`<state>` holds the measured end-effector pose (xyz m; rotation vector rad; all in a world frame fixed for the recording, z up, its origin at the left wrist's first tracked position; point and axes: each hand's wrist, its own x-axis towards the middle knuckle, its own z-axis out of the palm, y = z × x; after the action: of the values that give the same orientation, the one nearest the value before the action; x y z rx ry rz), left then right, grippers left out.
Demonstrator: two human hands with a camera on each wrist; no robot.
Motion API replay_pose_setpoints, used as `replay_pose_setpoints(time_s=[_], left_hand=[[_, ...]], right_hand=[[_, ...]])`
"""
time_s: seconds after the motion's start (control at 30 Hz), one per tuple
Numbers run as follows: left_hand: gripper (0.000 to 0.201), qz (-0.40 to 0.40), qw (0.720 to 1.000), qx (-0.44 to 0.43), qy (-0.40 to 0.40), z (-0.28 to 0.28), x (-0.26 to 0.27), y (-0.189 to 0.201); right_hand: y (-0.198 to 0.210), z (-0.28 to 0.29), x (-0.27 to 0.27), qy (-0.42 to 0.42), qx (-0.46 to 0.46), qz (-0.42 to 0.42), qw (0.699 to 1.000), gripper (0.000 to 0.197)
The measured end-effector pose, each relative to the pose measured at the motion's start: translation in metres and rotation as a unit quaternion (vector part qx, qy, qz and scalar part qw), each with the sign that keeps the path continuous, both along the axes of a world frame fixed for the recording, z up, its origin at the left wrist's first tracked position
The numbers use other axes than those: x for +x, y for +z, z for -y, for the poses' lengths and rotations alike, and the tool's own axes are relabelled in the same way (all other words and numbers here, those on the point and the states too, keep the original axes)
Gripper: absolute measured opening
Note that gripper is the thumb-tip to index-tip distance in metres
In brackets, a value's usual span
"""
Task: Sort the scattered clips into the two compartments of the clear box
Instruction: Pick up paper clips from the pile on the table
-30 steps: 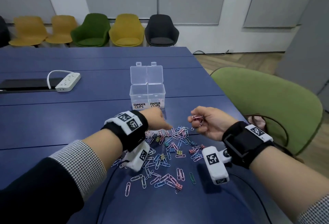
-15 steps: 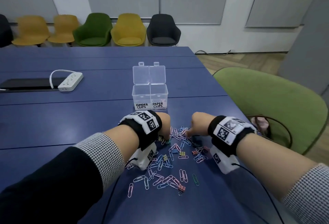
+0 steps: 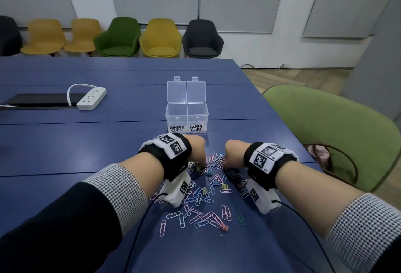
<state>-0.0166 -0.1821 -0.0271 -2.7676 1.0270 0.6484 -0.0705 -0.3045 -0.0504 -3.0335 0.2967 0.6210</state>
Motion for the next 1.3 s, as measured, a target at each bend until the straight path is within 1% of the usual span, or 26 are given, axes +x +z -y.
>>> replay_pose_setpoints(time_s=[0.07,0.1,0.13,0.2,0.23,0.27,0.33,0.37,0.4,0.43,0.5,0.57,0.6,0.63,0.67,0.73,0.77,0.83,0.87,0.93,1.03,1.1,1.17,1.23,1.27,1.3], left_hand=[[0.023,-0.071,0.994,-0.066,0.057,-0.007,0.004,0.001],[0.021,-0.157,0.973,-0.129,0.113,-0.01,0.006,0.0],[0.021,-0.262,0.927,-0.202,0.177,-0.013,0.008,0.0],[0.023,-0.43,0.799,-0.323,0.269,-0.021,0.014,0.002],[0.023,-0.487,0.736,-0.369,0.291,-0.026,0.017,0.003],[0.02,-0.532,0.676,-0.412,0.3,-0.031,0.02,0.006],[0.013,-0.586,0.572,-0.488,0.301,-0.04,0.026,0.012],[0.012,-0.599,0.533,-0.519,0.297,-0.044,0.027,0.014],[0.013,-0.606,0.503,-0.543,0.292,-0.046,0.027,0.014],[0.014,-0.609,0.482,-0.562,0.286,-0.048,0.026,0.015],[0.017,-0.61,0.457,-0.585,0.277,-0.047,0.024,0.013],[0.018,-0.61,0.446,-0.592,0.28,-0.044,0.023,0.011],[0.017,-0.609,0.448,-0.589,0.286,-0.043,0.022,0.01],[0.016,-0.605,0.459,-0.582,0.293,-0.041,0.022,0.008],[0.015,-0.597,0.479,-0.568,0.301,-0.04,0.021,0.006],[0.015,-0.572,0.546,-0.527,0.311,-0.038,0.02,0.0],[0.023,-0.552,0.588,-0.501,0.312,-0.037,0.021,-0.005],[0.035,-0.503,0.667,-0.452,0.314,-0.035,0.021,-0.015],[0.036,-0.483,0.698,-0.425,0.314,-0.035,0.022,-0.02],[0.032,-0.459,0.743,-0.371,0.315,-0.037,0.025,-0.026],[0.027,-0.436,0.784,-0.323,0.302,-0.04,0.036,-0.021],[0.026,-0.418,0.797,-0.326,0.29,-0.037,0.043,-0.006],[0.028,-0.403,0.787,-0.369,0.286,-0.028,0.053,0.012],[0.036,-0.393,0.745,-0.448,0.298,-0.015,0.064,0.028],[0.04,-0.385,0.716,-0.496,0.307,-0.008,0.071,0.034],[0.042,-0.372,0.684,-0.542,0.316,-0.001,0.079,0.038]], right_hand=[[-0.001,0.004,-0.003,-0.005,0.031,0.0,1.0,0.041],[-0.001,0.007,-0.005,-0.011,0.054,0.0,0.998,0.04],[0.0,0.011,-0.007,-0.022,0.082,0.003,0.996,0.037],[0.002,0.016,-0.012,-0.056,0.195,0.038,0.979,0.028],[0.004,0.017,-0.015,-0.082,0.295,0.067,0.95,0.026],[0.005,0.018,-0.018,-0.111,0.407,0.102,0.901,0.027],[0.009,0.019,-0.022,-0.156,0.583,0.158,0.781,0.03],[0.012,0.02,-0.025,-0.165,0.643,0.169,0.729,0.03],[0.014,0.019,-0.027,-0.168,0.694,0.173,0.679,0.029],[0.016,0.019,-0.029,-0.168,0.738,0.174,0.63,0.027],[0.017,0.018,-0.032,-0.174,0.809,0.171,0.534,0.021],[0.014,0.015,-0.034,-0.182,0.854,0.156,0.462,0.014],[0.012,0.013,-0.034,-0.185,0.866,0.144,0.441,0.012],[0.009,0.01,-0.034,-0.191,0.872,0.132,0.431,0.013],[0.007,0.008,-0.033,-0.203,0.872,0.122,0.429,0.015],[0.002,0.004,-0.029,-0.241,0.854,0.107,0.448,0.022],[0.001,0.002,-0.027,-0.262,0.84,0.101,0.465,0.024],[-0.002,0.0,-0.022,-0.291,0.805,0.089,0.51,0.024],[-0.003,-0.001,-0.02,-0.292,0.786,0.083,0.539,0.023],[-0.003,0.001,-0.015,-0.272,0.744,0.067,0.606,0.022],[0.0,0.007,-0.005,-0.225,0.645,0.013,0.73,0.023],[0.005,0.014,0.002,-0.192,0.544,-0.036,0.816,0.027],[0.014,0.02,0.014,-0.157,0.43,-0.056,0.887,0.034],[0.026,0.022,0.028,-0.126,0.325,-0.014,0.937,0.039],[0.031,0.023,0.036,-0.115,0.295,0.028,0.948,0.041],[0.036,0.023,0.045,-0.111,0.288,0.081,0.948,0.042]])
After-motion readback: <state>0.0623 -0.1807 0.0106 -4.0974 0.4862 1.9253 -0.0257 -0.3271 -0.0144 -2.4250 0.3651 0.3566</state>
